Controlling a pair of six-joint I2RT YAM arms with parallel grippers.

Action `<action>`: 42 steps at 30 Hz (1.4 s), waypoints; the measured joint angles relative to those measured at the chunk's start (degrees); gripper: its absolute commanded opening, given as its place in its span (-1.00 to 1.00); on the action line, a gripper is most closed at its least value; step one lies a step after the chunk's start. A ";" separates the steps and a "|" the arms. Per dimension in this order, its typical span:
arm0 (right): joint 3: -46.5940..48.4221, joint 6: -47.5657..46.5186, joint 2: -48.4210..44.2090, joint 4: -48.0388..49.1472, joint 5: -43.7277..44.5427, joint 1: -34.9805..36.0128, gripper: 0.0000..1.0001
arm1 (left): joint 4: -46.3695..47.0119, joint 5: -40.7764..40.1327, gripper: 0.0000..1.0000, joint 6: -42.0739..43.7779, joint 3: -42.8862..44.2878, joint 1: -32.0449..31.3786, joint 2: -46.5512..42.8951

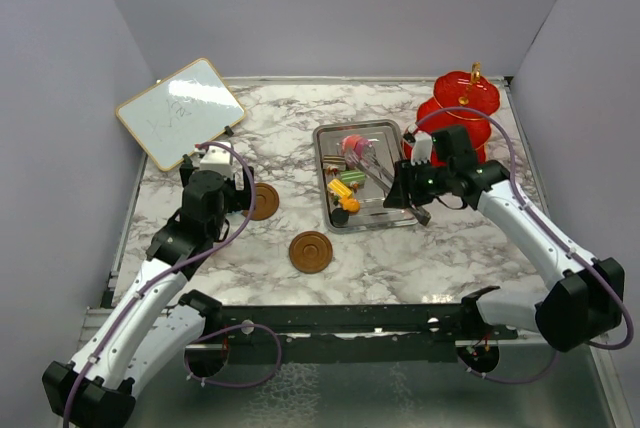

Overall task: Serve the afternoon tea
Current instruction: Adjust the dessert on the tray.

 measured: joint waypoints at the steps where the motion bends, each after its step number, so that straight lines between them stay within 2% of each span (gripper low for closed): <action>1: 0.09 -0.26 0.44 -0.26 0.11 0.00 -0.12 | 0.00 0.00 0.98 0.00 0.00 0.00 -0.13; 10: 4.70 -2.10 4.74 -4.50 5.44 2.64 -0.10 | 0.00 -0.02 0.98 0.00 0.00 0.00 -0.52; 17: 7.96 -2.60 7.13 -8.00 13.60 7.41 -0.10 | 0.00 -0.02 0.98 0.00 0.00 0.00 -0.79; 22: 12.09 -2.19 9.66 -8.57 19.04 7.72 -0.10 | 0.00 -0.09 0.98 0.00 0.00 0.00 -0.85; 34: 24.37 0.00 22.84 -10.86 26.80 7.72 -0.16 | 0.85 -1.40 0.98 0.02 -0.04 0.00 -1.62; 39: 24.59 2.16 23.37 -12.46 27.63 7.39 -0.16 | 1.68 -1.42 0.98 0.02 -0.07 0.00 -0.02; 42: 24.06 3.30 23.37 -12.39 25.18 6.47 -0.15 | 1.81 -1.40 0.98 0.09 -0.15 0.00 1.68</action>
